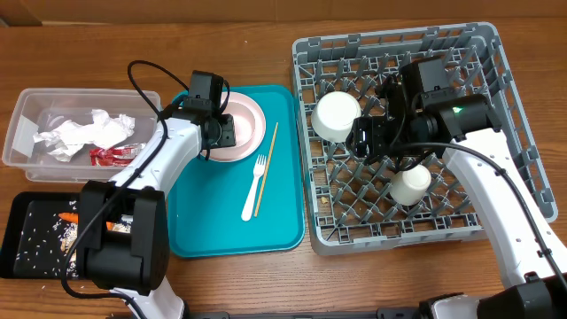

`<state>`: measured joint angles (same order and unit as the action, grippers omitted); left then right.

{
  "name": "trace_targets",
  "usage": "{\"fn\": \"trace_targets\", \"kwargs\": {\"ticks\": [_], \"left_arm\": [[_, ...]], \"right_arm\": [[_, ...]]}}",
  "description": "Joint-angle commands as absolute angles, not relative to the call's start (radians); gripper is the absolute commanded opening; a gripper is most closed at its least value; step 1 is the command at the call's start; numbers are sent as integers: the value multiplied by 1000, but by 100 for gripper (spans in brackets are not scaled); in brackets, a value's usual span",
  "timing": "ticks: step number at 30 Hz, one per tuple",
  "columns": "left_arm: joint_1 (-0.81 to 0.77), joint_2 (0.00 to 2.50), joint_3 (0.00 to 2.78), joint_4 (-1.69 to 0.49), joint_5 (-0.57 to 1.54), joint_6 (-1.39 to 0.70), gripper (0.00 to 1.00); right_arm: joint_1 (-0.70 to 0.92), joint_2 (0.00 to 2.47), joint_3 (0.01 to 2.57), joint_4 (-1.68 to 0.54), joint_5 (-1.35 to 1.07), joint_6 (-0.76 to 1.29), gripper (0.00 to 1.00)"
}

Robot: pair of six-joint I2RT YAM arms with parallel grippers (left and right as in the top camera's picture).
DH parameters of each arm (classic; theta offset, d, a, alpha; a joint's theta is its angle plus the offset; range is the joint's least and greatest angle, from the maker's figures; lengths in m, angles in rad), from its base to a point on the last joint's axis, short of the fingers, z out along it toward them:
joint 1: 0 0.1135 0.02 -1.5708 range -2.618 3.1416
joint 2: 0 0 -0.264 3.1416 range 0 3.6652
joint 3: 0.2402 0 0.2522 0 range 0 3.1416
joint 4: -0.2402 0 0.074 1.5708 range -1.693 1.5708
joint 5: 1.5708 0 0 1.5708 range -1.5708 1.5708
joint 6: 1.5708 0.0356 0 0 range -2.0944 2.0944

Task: Sort waste into correct bins and load items into the dishwasher
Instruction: 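Lower the left gripper onto the pink bowl and grip its rim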

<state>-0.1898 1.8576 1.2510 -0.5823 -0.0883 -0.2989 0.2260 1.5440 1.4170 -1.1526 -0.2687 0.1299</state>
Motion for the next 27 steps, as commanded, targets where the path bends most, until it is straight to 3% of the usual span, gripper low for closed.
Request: {"fn": "trace_targets", "kwargs": {"ticks": [1,10,14,19,27], "left_arm": [[-190,1872,1263,-577,-84,-295,58],[-189,1892,1263,-561,-89,-322,53],[-189,1892,1263,-541,-89,-323,31],[-189,1892,1263,-542,-89,-322,38],[-189,1893,1263,-542,-89,-323,36]], "right_arm": [[229,1551,1420,-1151,-248,127,89],[229,1551,1420,-1151,-236,127,89],[229,1551,1420,-1151,-236,127,88],[229,1551,1420,-1150,-236,127,88],[229,1551,1420,-1148,-236,127,88]]}}
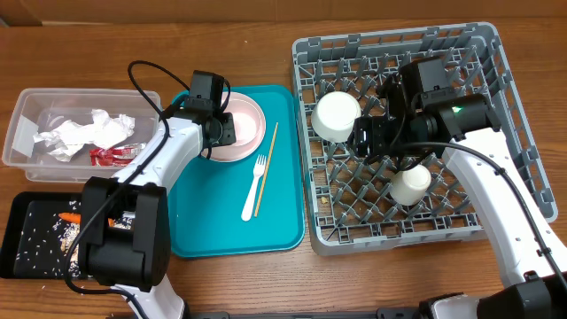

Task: Sort waste into correct bins and load items into the dishwasher
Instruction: 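Lower the left gripper onto the pink bowl and grip its rim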

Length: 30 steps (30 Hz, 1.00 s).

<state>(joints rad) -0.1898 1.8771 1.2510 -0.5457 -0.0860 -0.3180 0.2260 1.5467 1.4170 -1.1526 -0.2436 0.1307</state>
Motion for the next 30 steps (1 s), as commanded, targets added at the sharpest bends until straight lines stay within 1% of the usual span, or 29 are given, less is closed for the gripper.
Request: {"fn": "trace_targets", "kwargs": {"ticks": [1,12,23,25,27,30], "left_arm": [[-189,1893,1263,-542,-89,-324,36],[-189,1893,1263,-542,-89,-331,36],[-189,1893,1233,-525,-112,-382,37],[-189,1893,1233,-522,-112,-382,35],[-189,1893,1233,-519,-113,-382,27],[-189,1893,1233,-519,-113,-382,26]], "right_arm": [[229,1551,1420,-1147,-236,127,89],[229,1551,1420,-1147,-236,127,88],[229,1551,1419,-1147,-236,127,88],[229,1551,1419,-1147,-236,127,88],[229,1551,1419,-1147,-236,127,88],[229,1551,1419,-1148,-236,127,88]]}}
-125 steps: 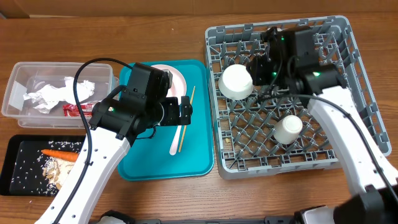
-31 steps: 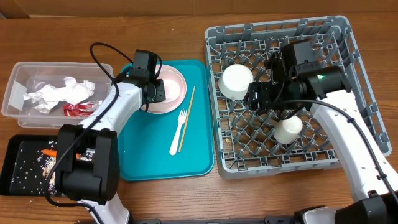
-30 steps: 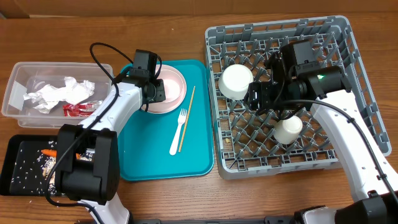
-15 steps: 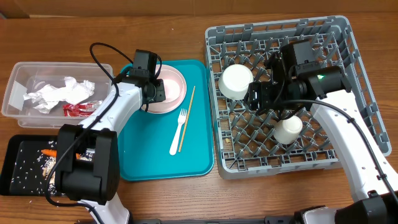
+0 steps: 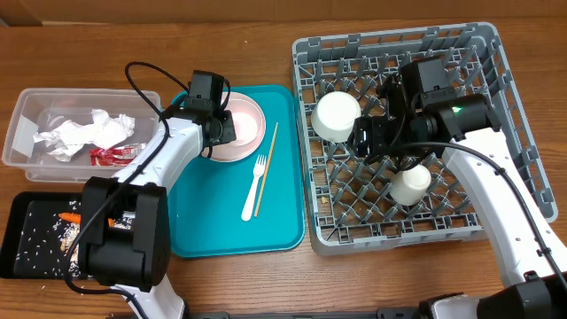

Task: Sort waste into correct bins and load items into the dishwasher
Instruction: 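Lower the left gripper onto the pink bowl and grip its rim, then lift the pink bowl with the left gripper toward the right gripper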

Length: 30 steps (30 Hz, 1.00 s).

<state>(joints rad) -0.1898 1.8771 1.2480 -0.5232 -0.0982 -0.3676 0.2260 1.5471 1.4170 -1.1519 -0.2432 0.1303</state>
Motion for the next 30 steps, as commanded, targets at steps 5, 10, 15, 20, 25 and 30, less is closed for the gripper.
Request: {"fn": "trace_targets", "kwargs": {"ticks": [5,10,15,20,25,30], "left_arm": [[-189,1893,1232,-519,-114,-382,27],[-189,1893,1231,-524,-116,-402,27],[-189,1893,1231,-533,-115,-422,29],[-188,1909,1224,-525,-115,-435,29],[-181,1909,1224,-525,-110,-435,21],[-180,1909,1228,-526,-111,-434,4]], "right_arm": [[229,1551,1419,-1148,-236,127,88],[229,1551,1419,-1151,-236,127,88],[229,1551,1419,-1151,-236,127,88],[229,1551,1419,-1150,-236,127,88],[229,1551,1419,-1150,-236,127,88],[229,1551,1419,-1150,-236,127,89]]}}
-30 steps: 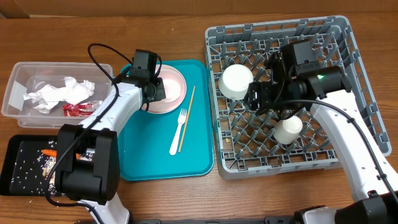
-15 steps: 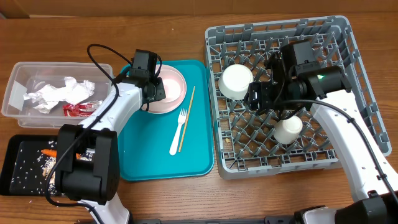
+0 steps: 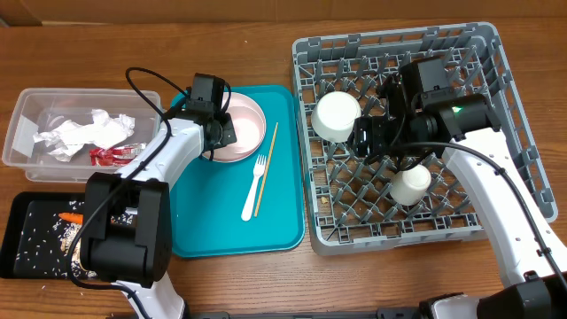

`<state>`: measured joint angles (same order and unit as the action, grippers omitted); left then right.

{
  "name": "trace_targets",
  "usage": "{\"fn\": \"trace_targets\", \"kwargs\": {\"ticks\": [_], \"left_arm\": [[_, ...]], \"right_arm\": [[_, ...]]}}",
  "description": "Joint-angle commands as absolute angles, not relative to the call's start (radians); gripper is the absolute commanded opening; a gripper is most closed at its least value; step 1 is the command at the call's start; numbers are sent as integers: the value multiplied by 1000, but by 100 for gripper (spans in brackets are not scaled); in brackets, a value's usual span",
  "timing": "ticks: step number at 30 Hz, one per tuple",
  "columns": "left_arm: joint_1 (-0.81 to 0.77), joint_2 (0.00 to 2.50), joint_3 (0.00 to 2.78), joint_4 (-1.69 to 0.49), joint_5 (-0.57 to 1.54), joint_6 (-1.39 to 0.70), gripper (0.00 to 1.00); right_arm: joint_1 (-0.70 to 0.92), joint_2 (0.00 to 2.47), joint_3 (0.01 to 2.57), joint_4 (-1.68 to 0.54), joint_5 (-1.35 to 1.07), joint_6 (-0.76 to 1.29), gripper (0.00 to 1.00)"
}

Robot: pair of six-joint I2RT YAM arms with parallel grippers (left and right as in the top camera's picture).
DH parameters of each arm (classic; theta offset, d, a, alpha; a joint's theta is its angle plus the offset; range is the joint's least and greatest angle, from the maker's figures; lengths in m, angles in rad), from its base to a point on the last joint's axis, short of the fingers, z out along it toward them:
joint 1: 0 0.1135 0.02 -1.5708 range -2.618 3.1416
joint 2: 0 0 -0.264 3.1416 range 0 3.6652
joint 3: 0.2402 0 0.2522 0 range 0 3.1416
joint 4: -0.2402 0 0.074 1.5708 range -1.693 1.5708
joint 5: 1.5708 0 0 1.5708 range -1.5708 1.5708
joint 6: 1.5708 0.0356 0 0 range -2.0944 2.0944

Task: Sort waste into correct bins and load items into the dishwasher
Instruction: 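Lift the pink bowl with the left gripper toward the right gripper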

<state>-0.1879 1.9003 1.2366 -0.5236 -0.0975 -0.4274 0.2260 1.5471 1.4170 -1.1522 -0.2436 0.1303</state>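
A pink bowl (image 3: 244, 128) sits at the back of the teal tray (image 3: 213, 221). My left gripper (image 3: 219, 133) is at its left rim, shut on the rim. A white plastic fork (image 3: 255, 188) and a wooden chopstick (image 3: 266, 168) lie on the tray to the right of the bowl. In the grey dish rack (image 3: 496, 53) a large white cup (image 3: 336, 115) lies at the left and a smaller white cup (image 3: 411, 185) stands near the middle. My right gripper (image 3: 361, 139) hangs over the rack just right of the large cup, open and holding nothing.
At the far left a clear bin (image 3: 18, 146) holds crumpled paper and a red wrapper. In front of it is a black bin (image 3: 13, 226) with food scraps and crumbs. The left arm's base stands between the black bin and the tray.
The left gripper and the pink bowl have shifted very slightly, and the bowl's rim now looks a little raised. The right arm has not moved.
The left gripper was at the pink bowl's left rim at every earlier moment, with only small shifts of the wrist and bowl. The right gripper stayed beside the large white cup in the rack. Fork, chopstick and both cups kept their places.
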Motion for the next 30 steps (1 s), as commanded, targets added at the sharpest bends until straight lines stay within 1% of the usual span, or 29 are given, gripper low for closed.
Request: {"fn": "trace_targets", "kwargs": {"ticks": [1,6,9,10,13,14,18,23,30], "left_arm": [[-179,1903,1235,-532,-115,-434,4],[-160,1847,1312,-625,-138,-434,4],[-155,1762,1390,-721,-137,-429,4],[-157,1726,1413,-753,-130,-424,4],[-178,1624,1431,-810,-88,-400,4],[-188,1597,1431,-842,-69,-400,4],[-225,1582,1431,-926,20,-400,4],[-279,1584,1422,-972,41,-400,4],[-379,1584,1422,-968,52,-396,4]], "right_arm": [[229,1551,1419,-1150,-236,127,93],[229,1551,1419,-1150,-237,128,96],[229,1551,1419,-1150,-237,128,96],[229,1551,1419,-1151,-246,129,99],[229,1551,1419,-1140,-361,129,100],[229,1551,1419,-1131,-448,128,100],[229,1551,1419,-1101,-609,129,100],[250,1551,1419,-1100,-616,133,99],[351,1551,1419,-1040,-604,132,98]]}}
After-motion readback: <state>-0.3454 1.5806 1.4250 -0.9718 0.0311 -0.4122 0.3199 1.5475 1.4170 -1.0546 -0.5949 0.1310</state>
